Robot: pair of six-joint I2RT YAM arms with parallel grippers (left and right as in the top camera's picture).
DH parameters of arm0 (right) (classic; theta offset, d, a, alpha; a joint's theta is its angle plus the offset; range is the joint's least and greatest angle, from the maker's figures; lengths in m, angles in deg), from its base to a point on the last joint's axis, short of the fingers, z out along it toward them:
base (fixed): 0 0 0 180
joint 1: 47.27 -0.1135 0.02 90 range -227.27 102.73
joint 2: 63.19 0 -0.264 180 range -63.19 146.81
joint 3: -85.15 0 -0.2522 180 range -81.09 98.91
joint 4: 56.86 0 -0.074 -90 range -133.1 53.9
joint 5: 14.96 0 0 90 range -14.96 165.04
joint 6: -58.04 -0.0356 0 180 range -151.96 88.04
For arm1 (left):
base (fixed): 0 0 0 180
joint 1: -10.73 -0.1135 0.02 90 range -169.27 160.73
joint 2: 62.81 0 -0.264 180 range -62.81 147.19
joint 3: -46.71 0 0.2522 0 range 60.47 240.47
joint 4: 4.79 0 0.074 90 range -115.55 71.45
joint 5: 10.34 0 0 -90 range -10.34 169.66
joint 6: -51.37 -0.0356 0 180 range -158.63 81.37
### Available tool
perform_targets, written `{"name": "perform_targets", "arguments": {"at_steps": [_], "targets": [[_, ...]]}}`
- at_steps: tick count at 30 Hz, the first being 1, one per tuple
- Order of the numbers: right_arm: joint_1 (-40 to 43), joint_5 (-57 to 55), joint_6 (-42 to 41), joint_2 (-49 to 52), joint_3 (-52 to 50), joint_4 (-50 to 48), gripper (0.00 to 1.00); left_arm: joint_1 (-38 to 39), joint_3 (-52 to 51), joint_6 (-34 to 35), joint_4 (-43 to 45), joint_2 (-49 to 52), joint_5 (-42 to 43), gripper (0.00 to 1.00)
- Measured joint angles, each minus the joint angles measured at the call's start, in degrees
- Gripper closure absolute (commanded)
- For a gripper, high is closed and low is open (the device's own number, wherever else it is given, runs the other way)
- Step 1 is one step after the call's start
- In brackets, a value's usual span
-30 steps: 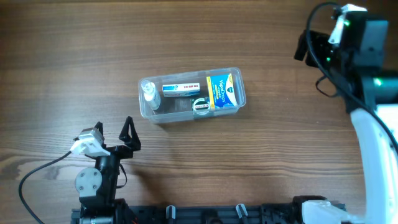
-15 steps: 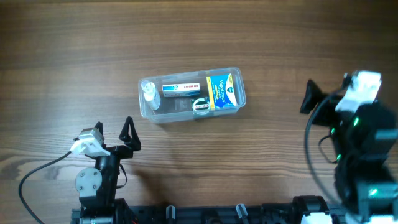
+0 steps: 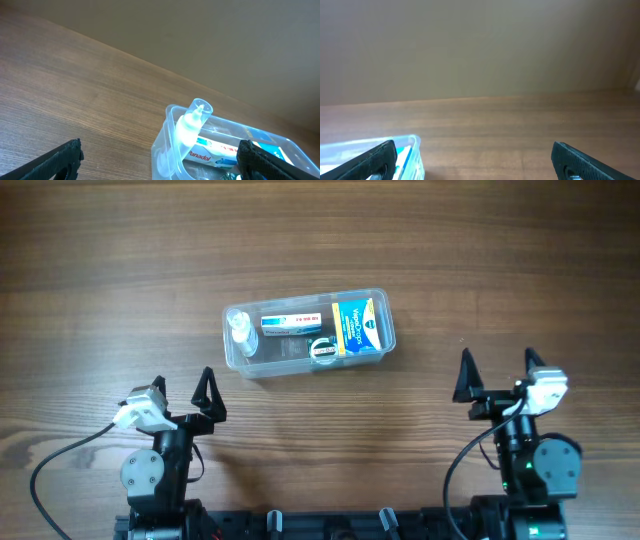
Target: Pack container
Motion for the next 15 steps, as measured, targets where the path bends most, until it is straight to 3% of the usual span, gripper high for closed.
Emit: {"name": "perform_targets", "arguments": {"at_steps": [15], "targets": [[0.0, -0.07, 0.79, -8.7, -11.56, -2.97, 0.0, 0.0, -0.02, 0.0, 0.0, 0.0, 0.0, 0.0]]}}
